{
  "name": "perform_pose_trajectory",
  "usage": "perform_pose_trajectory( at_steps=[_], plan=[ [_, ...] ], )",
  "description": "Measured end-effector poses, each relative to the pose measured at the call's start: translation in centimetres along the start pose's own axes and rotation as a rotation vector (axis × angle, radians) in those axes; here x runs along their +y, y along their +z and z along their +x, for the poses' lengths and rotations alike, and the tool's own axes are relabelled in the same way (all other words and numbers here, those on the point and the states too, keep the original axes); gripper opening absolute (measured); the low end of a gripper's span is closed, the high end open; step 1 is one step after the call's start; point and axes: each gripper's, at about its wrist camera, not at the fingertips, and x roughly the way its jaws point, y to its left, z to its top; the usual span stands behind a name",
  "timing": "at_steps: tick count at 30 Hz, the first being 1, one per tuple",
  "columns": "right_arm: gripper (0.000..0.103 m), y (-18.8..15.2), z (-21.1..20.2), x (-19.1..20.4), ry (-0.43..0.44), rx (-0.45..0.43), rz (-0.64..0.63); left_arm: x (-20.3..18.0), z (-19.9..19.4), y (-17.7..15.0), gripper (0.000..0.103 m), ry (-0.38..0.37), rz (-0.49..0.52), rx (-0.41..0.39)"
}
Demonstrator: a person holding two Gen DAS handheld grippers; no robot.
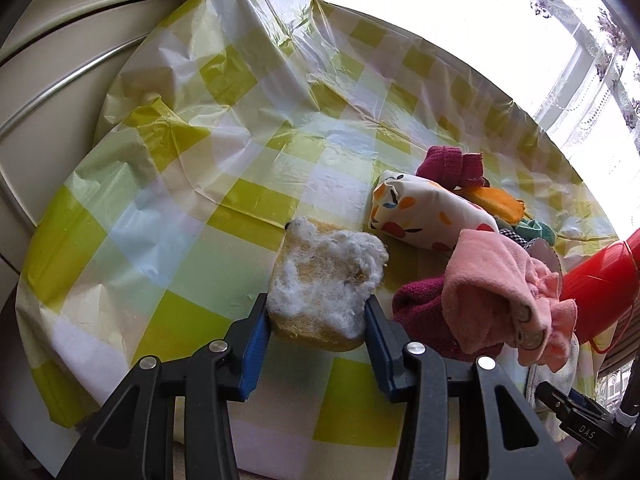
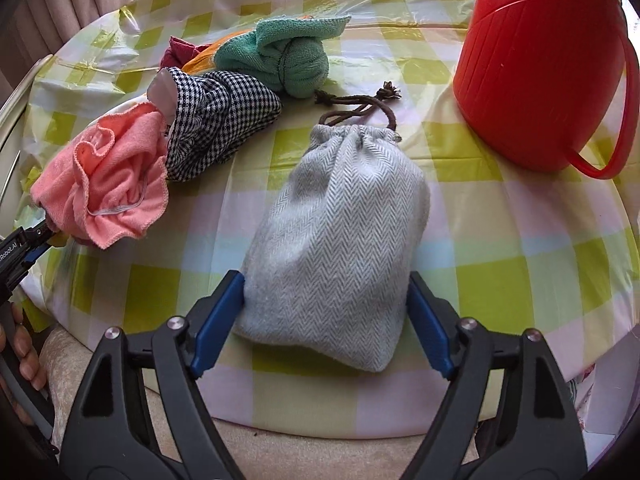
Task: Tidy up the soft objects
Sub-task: 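Grasp the white-fluffed yellow sponge with the left tool while the right tool grasps the grey herringbone pouch, then carry the sponge and grey pouch into the white box and open both tools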
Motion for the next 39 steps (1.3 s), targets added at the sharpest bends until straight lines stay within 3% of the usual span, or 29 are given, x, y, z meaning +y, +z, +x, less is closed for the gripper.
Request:
perform_pose_trajectory(
  at_steps=[4,11,12,13,15,22,31,39],
  plan=[
    [0.091,0.3,-0.9,-1.0,-0.006,-0.033,0.038,0.3,-1.3,-1.1,0.046,-0.004,-0.014,-0.010],
    [0.091,1.6,0.9,0.3,-0.015,-0.017,0.004,0.1,-3.7,-3.0,0.046,-0.017,-0.013,-0.026],
    [0.088,1.6,1.1,0.4,-0.024,-0.014,-0.001,-0.1,-4.1,-3.3,0.046,-0.019,-0.005,-0.029],
    [0.077,1.5,1.3,0.5,-0.017,-0.005,-0.004,-0.3,-4.4,-3.6,0.046,-0.021,0.001,-0.031],
    [0.072,1.2,1.2,0.5,-0.010,-0.010,-0.012,-0.8,-5.1,-4.3,0.046,-0.030,0.015,-0.033],
    [0.054,-1.4,-1.3,-0.7,0.026,-0.042,-0.013,-3.4,-7.1,-6.6,0.046,-0.064,0.089,-0.039],
    [0.049,-4.8,-5.2,-4.3,0.052,-0.079,0.027,-7.9,-8.9,-8.9,0.046,-0.129,0.188,-0.033],
    [0.049,-8.6,-10.0,-9.5,0.015,-0.120,0.068,-12.9,-10.2,-11.2,0.046,-0.209,0.303,-0.011]
  ],
)
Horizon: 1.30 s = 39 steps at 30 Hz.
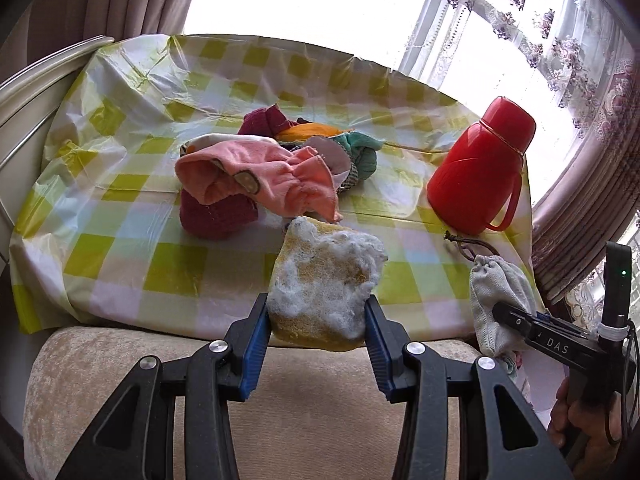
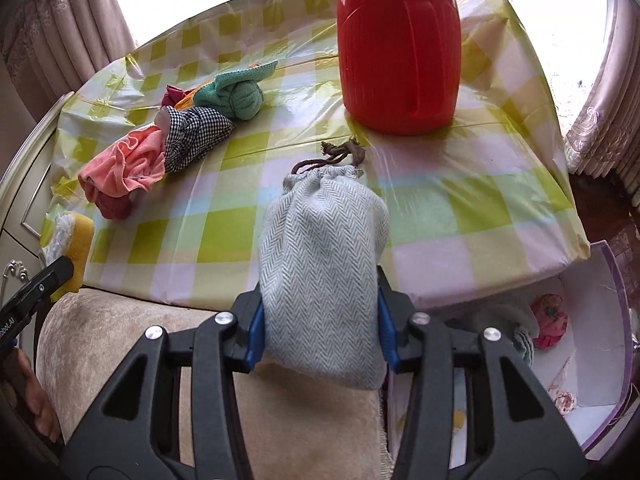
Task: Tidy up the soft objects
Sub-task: 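Carry the sponge and grey pouch into the white box and open both tools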
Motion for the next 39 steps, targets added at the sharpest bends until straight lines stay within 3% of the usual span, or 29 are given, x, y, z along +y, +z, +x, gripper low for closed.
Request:
perform_pose_trajectory(
  at_steps=[10,15,21,23,25,26,36,39],
  plan=[
    [0.049,-4.2,-5.6,-9.1,-0.119,-0.004,0.115,-8.2,0.1,-0.7,0.046,-0.146,0.167,0.036],
    [0.049,-7.1,-7.0,-12.4,-0.145,0.033,0.187,-13.3,0.4,-1.9,0.046,-0.250,0.260,0.083],
    [0.053,-10.3,-7.0,-14.8,-0.162,0.095,0.255,-18.5,0.5,-3.9,0.046,-0.348,0.361,0.142],
    [0.062,-11.2,-6.7,-15.2,-0.156,0.126,0.266,-19.8,0.5,-4.5,0.046,-0.368,0.390,0.163],
    [0.078,-12.0,-6.8,-15.8,-0.176,0.133,0.280,-20.8,0.6,-5.1,0.046,-0.389,0.414,0.188],
    [0.080,-12.4,-6.9,-16.3,-0.192,0.132,0.289,-21.3,0.6,-5.5,0.046,-0.398,0.429,0.202],
    [0.080,-12.4,-8.6,-19.1,-0.220,0.080,0.375,-25.2,1.1,-9.0,0.047,-0.503,0.580,0.372],
    [0.080,-12.2,-8.7,-19.4,-0.217,0.069,0.382,-25.9,1.1,-10.1,0.056,-0.543,0.623,0.433]
  ],
)
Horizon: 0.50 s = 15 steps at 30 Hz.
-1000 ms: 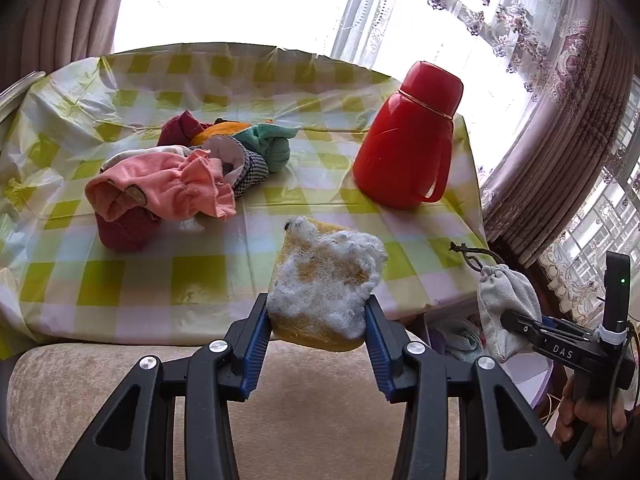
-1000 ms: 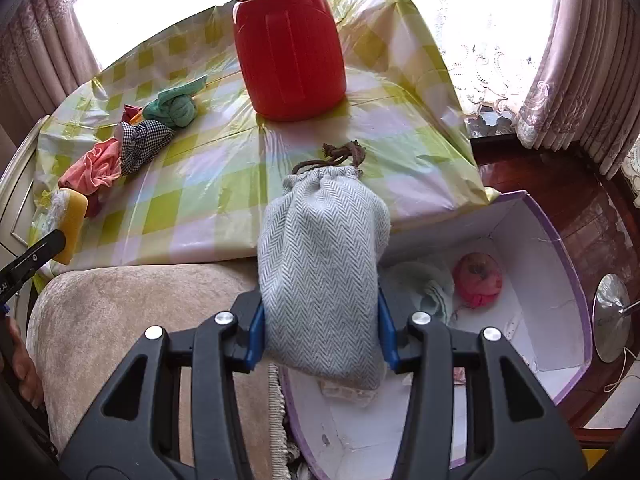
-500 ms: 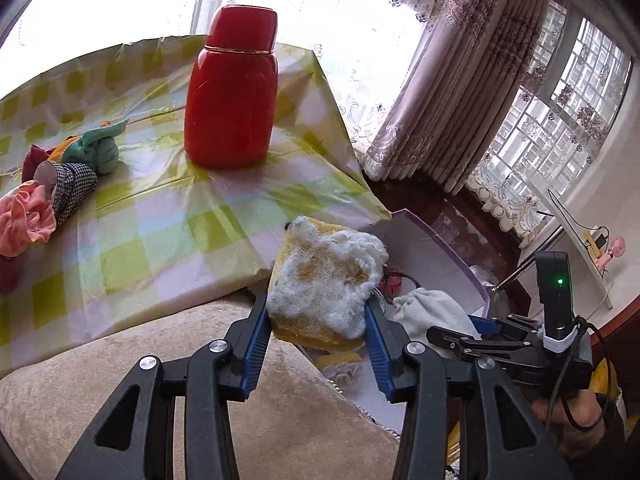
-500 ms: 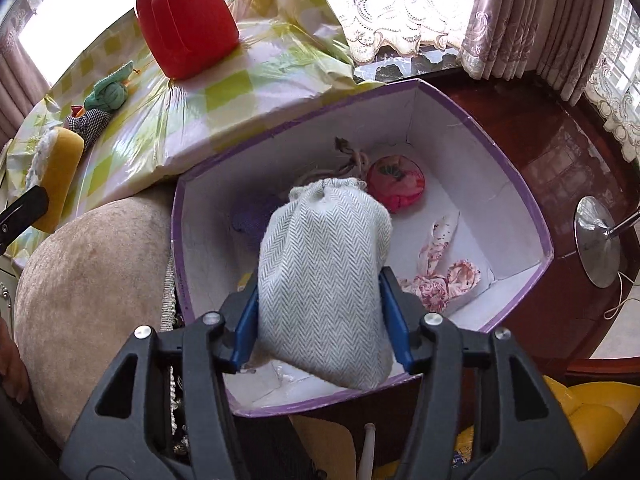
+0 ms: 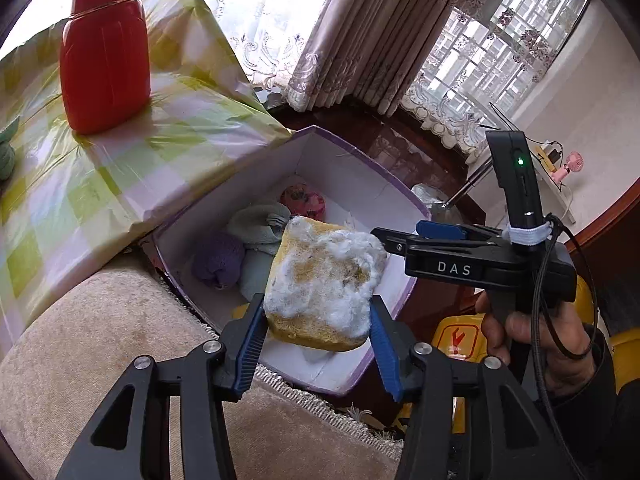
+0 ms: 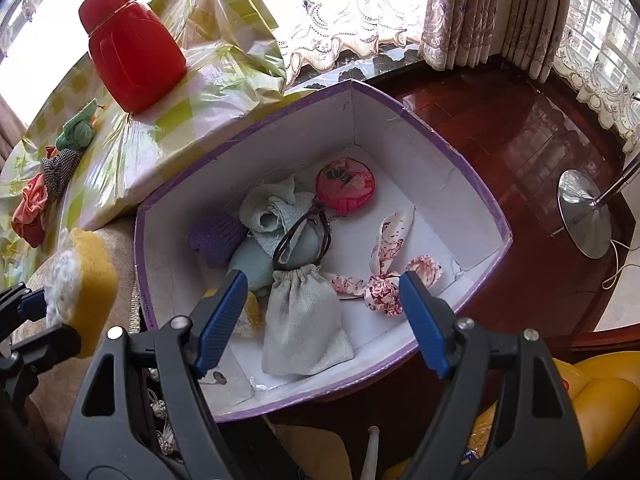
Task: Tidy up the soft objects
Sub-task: 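Carry the sponge and grey pouch into the white box and open both tools, then move both open tools back from the box to the pile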
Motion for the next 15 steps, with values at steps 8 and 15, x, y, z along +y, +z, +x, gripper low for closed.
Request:
perform_pose_trajectory(
  at_steps=[8,15],
  plan=[
    [0.080,0.2,0.1,-0.1,0.010,-0.005,0.005,1.4,0.1,-0.8,0.072,0.008,-0.046,0.043],
    [0.080,0.2,0.5,0.9,0.030,0.005,-0.020,4.3,-1.7,-0.8,0.072,0.037,-0.162,-0.033]
  ],
)
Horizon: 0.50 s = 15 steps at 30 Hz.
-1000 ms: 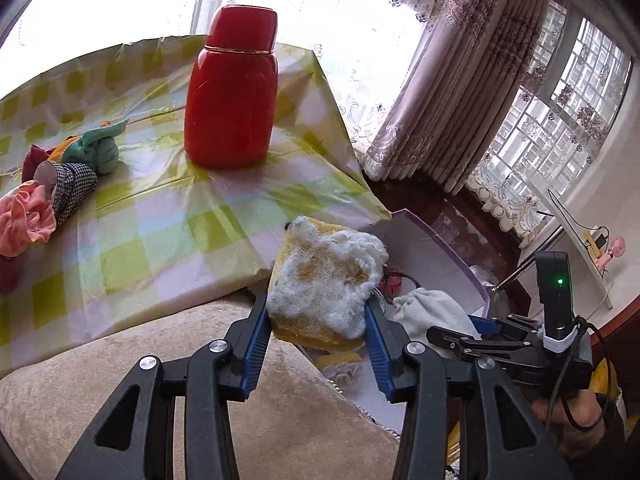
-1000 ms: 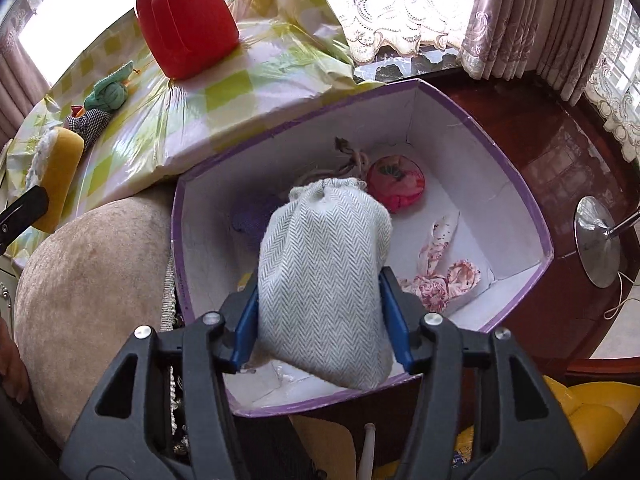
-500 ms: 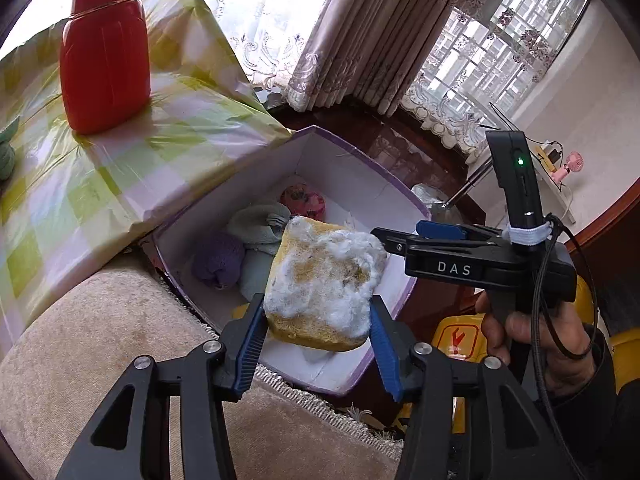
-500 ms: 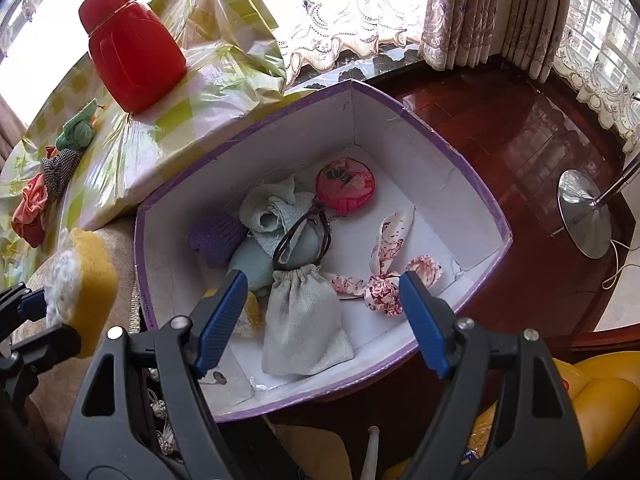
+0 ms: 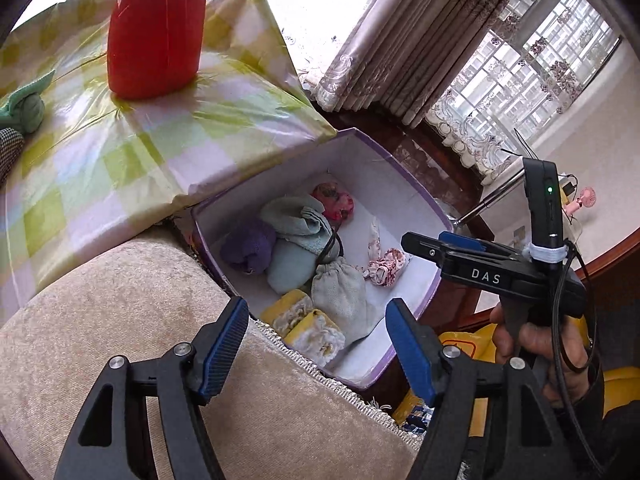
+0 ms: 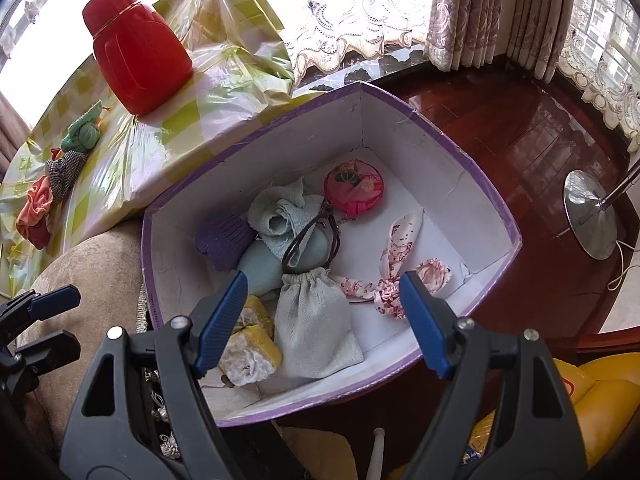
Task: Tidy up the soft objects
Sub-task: 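Move both open tools back from the box to the pile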
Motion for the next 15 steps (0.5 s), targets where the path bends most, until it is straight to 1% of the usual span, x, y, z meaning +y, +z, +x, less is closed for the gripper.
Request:
perform_pose_trajectory(
  at_steps=[6,15],
  plan=[
    [0.080,0.2,0.3,2.1,0.028,0.003,-0.042,3.2,-2.0,0.0,0.072,0.051,-0.112,-0.089],
    [0.080,0.6,0.6,8.0,0.081,-0.011,-0.162,8.0,-5.2,-1.1,0.071,0.128,-0.261,-0.211]
  ],
)
